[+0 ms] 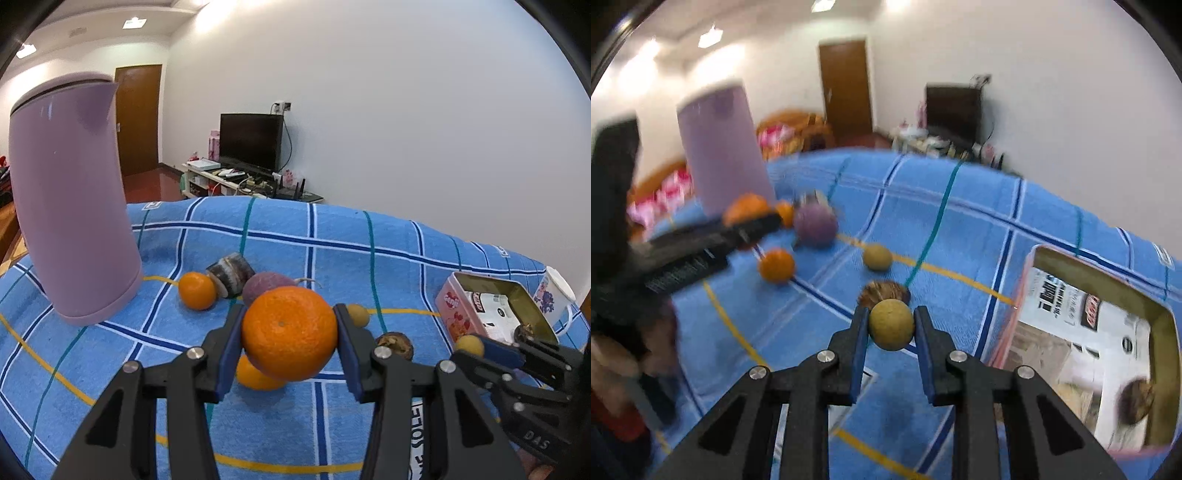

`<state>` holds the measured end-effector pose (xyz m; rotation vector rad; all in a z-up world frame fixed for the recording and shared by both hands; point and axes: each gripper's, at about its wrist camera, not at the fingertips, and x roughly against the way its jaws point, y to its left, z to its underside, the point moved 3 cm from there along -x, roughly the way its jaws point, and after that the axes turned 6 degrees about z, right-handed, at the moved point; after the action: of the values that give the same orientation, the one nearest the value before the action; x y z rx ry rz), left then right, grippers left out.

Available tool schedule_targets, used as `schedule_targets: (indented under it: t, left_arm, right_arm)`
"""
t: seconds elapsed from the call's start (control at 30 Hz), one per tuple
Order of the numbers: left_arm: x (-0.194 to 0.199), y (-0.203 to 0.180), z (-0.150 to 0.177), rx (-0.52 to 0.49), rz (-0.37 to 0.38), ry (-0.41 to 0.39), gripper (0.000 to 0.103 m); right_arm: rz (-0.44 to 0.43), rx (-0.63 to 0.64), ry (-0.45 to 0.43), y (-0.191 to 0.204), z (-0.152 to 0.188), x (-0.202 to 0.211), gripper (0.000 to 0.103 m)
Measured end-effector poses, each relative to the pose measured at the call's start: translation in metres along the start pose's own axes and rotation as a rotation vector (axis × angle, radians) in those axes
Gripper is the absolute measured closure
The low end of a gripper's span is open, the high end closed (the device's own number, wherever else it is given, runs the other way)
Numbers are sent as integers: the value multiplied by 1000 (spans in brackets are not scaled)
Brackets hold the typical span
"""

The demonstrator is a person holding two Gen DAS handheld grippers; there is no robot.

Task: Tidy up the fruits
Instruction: 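Carry the orange into the tin with the left tool while the right tool places the yellow fruit there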

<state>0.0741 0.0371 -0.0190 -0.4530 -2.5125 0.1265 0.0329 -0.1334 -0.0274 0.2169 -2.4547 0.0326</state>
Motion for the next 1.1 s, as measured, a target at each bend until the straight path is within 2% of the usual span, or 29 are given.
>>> schedule_targets:
  t: [0.13,0.27,0.57,0.73,0.87,1.0,1.1]
  left_arm:
    - [-1,-9,4,-34,-9,-14,54]
    - [-5,-17,9,-65,-17,4,54]
    - [6,-18,20,-22,-69,17,54]
    - [13,-17,32,18,-81,54,54]
    - [16,-21,35,12,-102,55,54]
    - [16,-34,37,-9,-89,61,54]
    - [17,-49,33,-38,-48,60,54]
  right_arm:
    - [37,-38,-51,3,7,11,76]
    - [73,-34,-111,6,5,20,76]
    - [57,-18,-107,10,11,26,76]
    - [30,-29,-98,8,16,31,76]
    - [32,-14,-101,8,21,36,76]
    - [45,-1,-119,3,24,45,76]
    - [47,-20,-140,-7,25,54,76]
